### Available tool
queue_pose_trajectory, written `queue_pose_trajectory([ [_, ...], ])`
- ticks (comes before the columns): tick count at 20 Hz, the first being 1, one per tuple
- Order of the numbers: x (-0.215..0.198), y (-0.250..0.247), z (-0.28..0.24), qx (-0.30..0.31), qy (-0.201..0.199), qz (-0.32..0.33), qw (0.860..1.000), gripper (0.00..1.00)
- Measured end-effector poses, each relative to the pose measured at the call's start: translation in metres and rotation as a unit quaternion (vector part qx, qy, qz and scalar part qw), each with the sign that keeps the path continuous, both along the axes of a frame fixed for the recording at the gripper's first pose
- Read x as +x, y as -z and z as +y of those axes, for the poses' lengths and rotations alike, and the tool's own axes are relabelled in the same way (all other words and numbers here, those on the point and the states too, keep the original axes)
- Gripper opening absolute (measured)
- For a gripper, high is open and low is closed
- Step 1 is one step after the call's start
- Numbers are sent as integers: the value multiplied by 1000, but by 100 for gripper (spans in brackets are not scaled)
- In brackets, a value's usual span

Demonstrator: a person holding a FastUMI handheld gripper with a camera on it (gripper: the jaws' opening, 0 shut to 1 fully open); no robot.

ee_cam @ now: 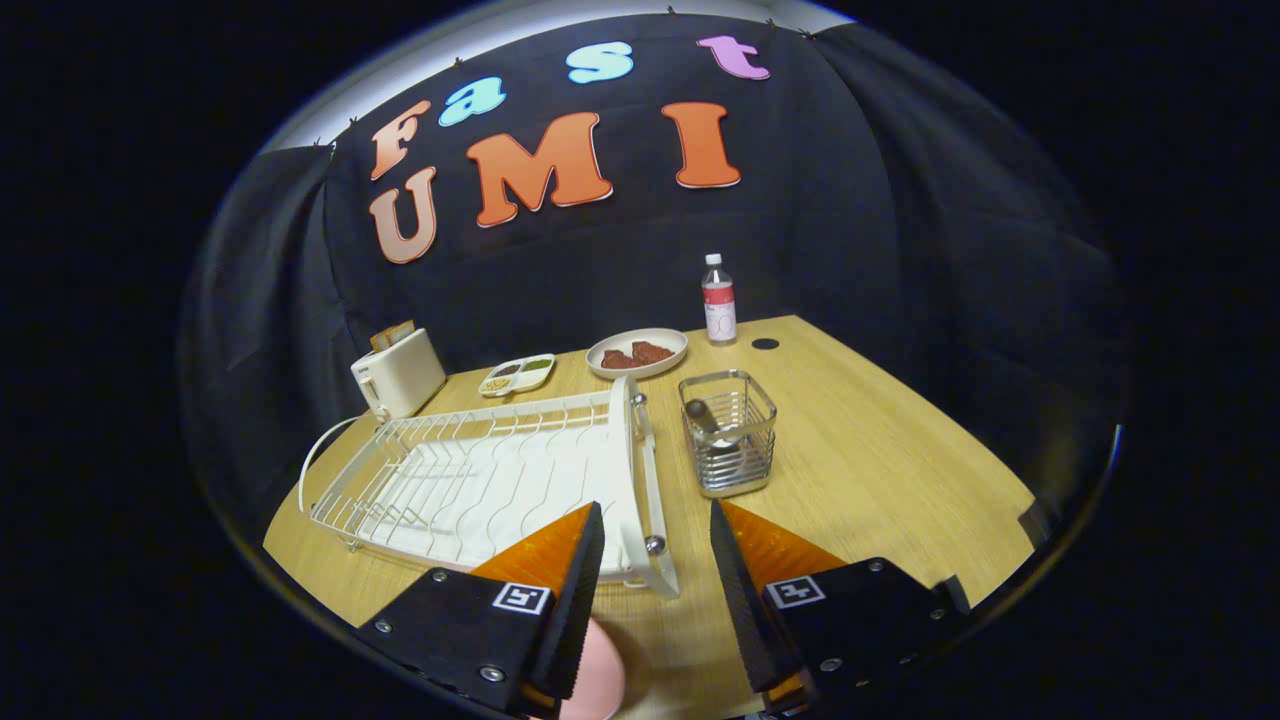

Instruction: Take the plate from the dish rack, then take the spoon from the basket and place it into the plate.

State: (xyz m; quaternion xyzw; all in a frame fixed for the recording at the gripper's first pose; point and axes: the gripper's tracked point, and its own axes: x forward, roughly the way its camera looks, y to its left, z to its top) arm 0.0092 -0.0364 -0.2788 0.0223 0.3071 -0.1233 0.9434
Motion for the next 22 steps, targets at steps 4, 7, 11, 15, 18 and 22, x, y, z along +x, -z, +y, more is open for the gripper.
queue_pose_trajectory([
  [4,29,2,-23,-33,13,-11,999,58],
  [7,50,9,-33,-55,9,-14,998,54],
  [11,63,24,-49,-92,13,-3,996,42],
  [15,76,25,-50,-111,4,-19,994,25],
  [18,79,28,-51,-121,-1,-22,992,16],
  [22,87,19,-55,-132,-9,-38,990,12],
])
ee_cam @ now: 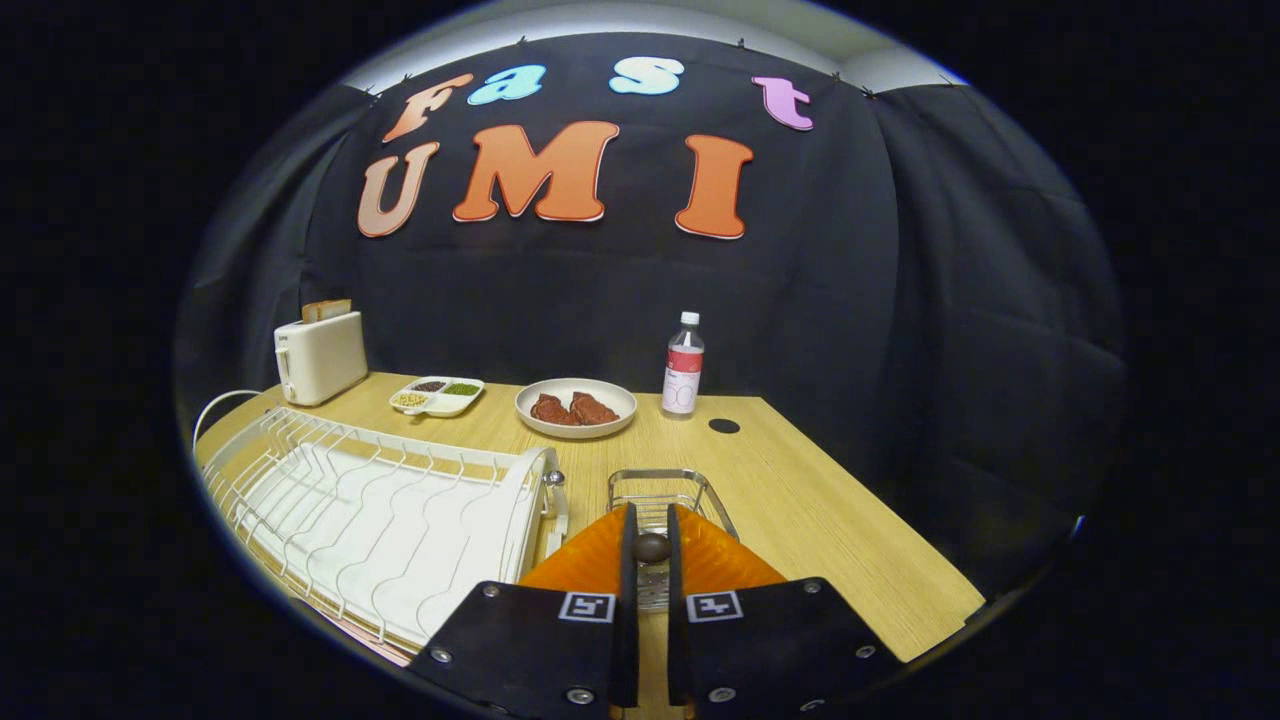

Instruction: Take the plate from the dish rack, then take the spoon from the basket and place it into the plate.

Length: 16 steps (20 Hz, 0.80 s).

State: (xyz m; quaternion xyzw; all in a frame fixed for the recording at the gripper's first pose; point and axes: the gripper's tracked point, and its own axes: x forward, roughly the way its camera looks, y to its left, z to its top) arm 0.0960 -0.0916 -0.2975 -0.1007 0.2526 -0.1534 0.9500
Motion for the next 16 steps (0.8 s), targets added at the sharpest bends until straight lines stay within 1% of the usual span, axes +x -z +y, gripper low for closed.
queue_pose_trajectory([
  [3,8,-12,-3,13,6,-13,1000,11],
  [9,33,-55,-1,1,-18,-38,999,11],
  [16,35,-118,24,-17,-49,-81,995,11],
])
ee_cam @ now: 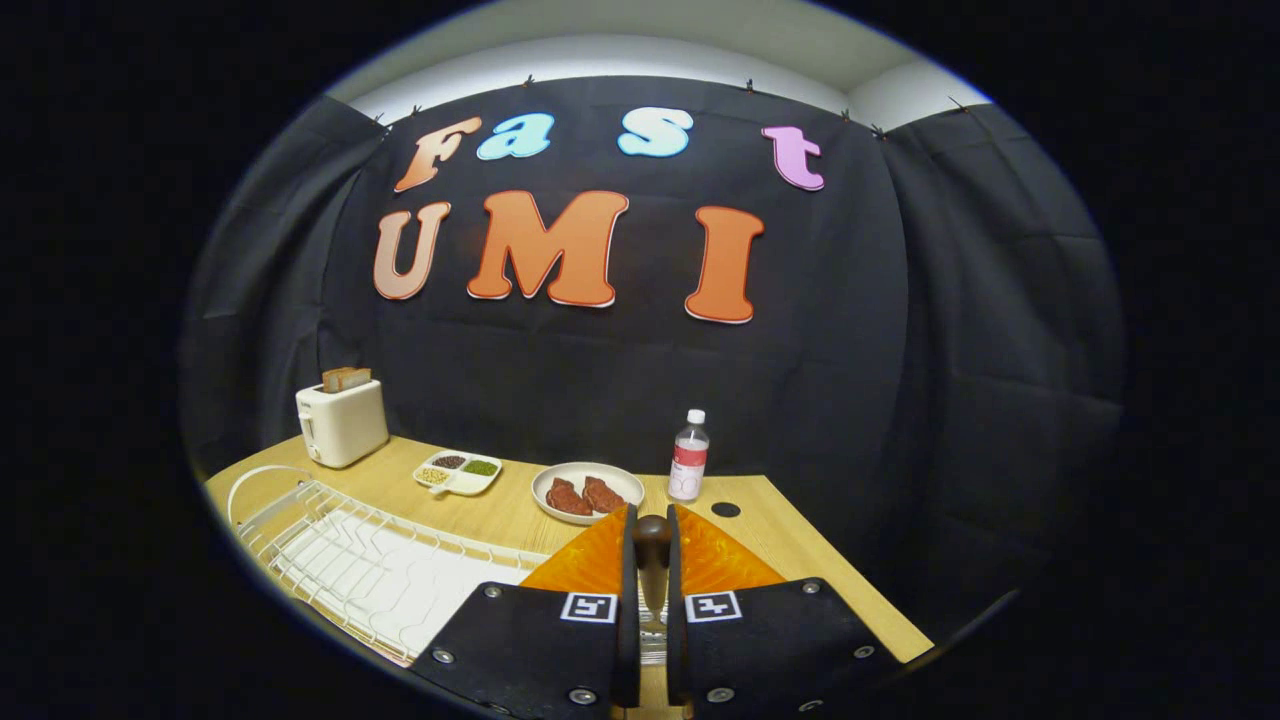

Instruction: Take the plate from the dish rack, then take the spoon from the basket and place it into the plate.

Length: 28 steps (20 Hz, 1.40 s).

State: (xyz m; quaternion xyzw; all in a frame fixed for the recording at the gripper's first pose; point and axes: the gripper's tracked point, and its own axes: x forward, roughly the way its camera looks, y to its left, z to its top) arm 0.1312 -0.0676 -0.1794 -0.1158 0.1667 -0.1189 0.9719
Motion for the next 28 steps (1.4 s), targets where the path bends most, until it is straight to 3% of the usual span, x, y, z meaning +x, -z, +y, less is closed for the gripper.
queue_pose_trajectory([
  [9,-20,-82,60,-13,-68,-41,997,11],
  [14,-43,-102,110,2,-127,-51,991,10],
  [21,-76,-78,169,55,-225,-19,973,10],
  [28,-95,-54,199,84,-276,6,957,11],
])
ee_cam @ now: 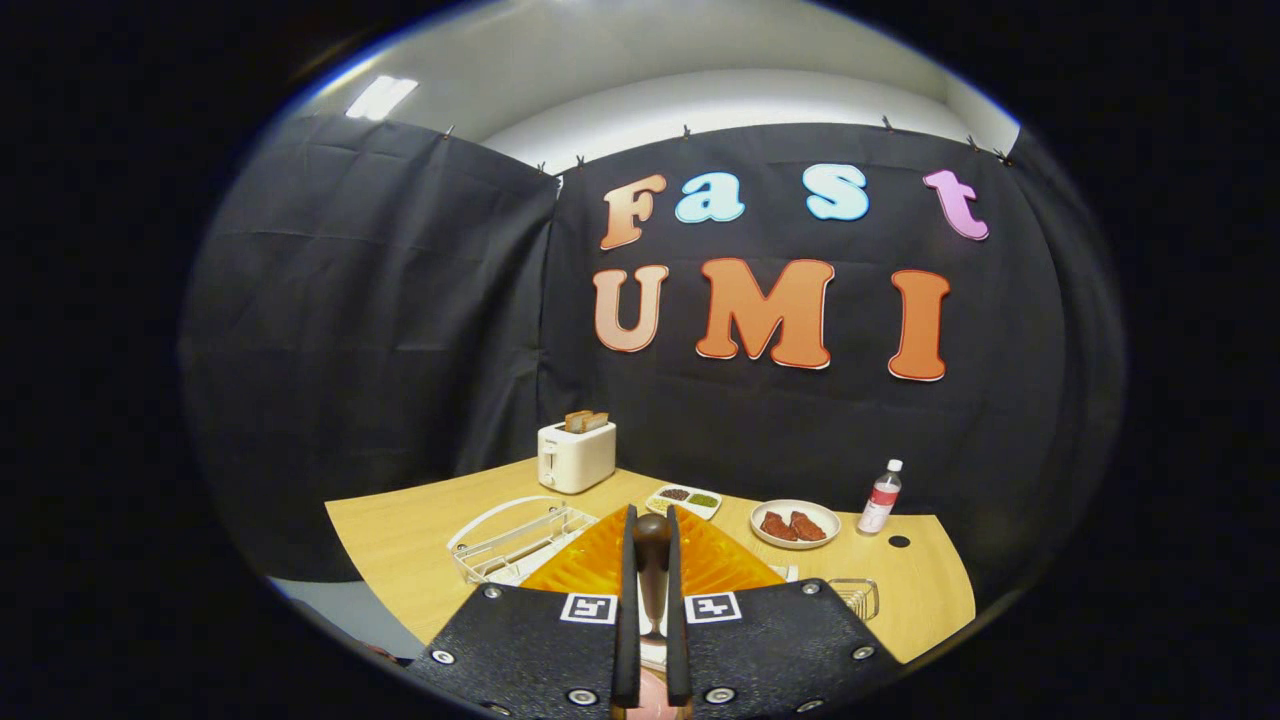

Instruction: Take the plate from the dish rack, then take the spoon from the basket and place it into the plate.

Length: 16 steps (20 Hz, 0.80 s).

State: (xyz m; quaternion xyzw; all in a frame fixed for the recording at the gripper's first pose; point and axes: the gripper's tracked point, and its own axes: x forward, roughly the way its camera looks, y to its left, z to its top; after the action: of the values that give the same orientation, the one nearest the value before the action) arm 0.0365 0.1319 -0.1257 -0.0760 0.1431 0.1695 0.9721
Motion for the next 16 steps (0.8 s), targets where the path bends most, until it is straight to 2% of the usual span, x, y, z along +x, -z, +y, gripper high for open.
queue_pose_trajectory([
  [9,-40,52,57,13,-96,48,994,11],
  [16,-58,87,73,19,-118,88,989,11],
])
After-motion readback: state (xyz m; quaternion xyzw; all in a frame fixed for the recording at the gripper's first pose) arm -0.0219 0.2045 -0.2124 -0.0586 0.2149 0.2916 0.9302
